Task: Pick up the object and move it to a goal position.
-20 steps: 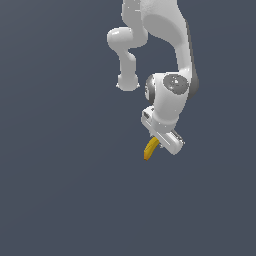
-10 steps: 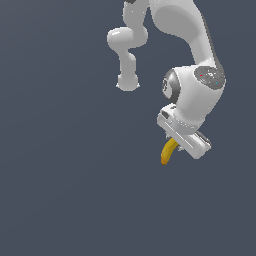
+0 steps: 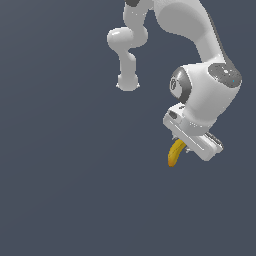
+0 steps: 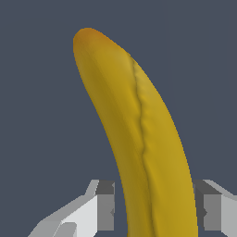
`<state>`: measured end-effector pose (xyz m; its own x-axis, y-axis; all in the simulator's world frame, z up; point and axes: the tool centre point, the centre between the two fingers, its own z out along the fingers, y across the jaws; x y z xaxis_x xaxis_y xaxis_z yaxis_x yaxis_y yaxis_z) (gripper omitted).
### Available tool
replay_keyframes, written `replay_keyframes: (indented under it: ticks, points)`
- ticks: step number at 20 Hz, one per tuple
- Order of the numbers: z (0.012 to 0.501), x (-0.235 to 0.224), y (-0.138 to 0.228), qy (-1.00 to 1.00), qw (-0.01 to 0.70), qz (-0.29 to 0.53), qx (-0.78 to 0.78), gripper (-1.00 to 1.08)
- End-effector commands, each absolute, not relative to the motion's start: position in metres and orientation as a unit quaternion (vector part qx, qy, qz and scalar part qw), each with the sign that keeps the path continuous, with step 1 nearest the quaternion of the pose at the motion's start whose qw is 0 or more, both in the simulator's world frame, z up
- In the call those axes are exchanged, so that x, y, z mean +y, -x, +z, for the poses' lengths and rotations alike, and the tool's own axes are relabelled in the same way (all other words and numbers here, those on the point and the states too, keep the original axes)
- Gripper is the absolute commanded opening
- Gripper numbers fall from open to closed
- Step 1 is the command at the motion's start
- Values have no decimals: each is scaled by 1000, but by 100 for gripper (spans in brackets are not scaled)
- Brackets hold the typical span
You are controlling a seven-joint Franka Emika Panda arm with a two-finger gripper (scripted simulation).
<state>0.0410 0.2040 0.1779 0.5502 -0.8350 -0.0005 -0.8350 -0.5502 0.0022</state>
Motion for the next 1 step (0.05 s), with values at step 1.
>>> replay_keyframes:
  ticks: [1]
  points:
    - [180,205,-43,-880,0,0,-474,-100]
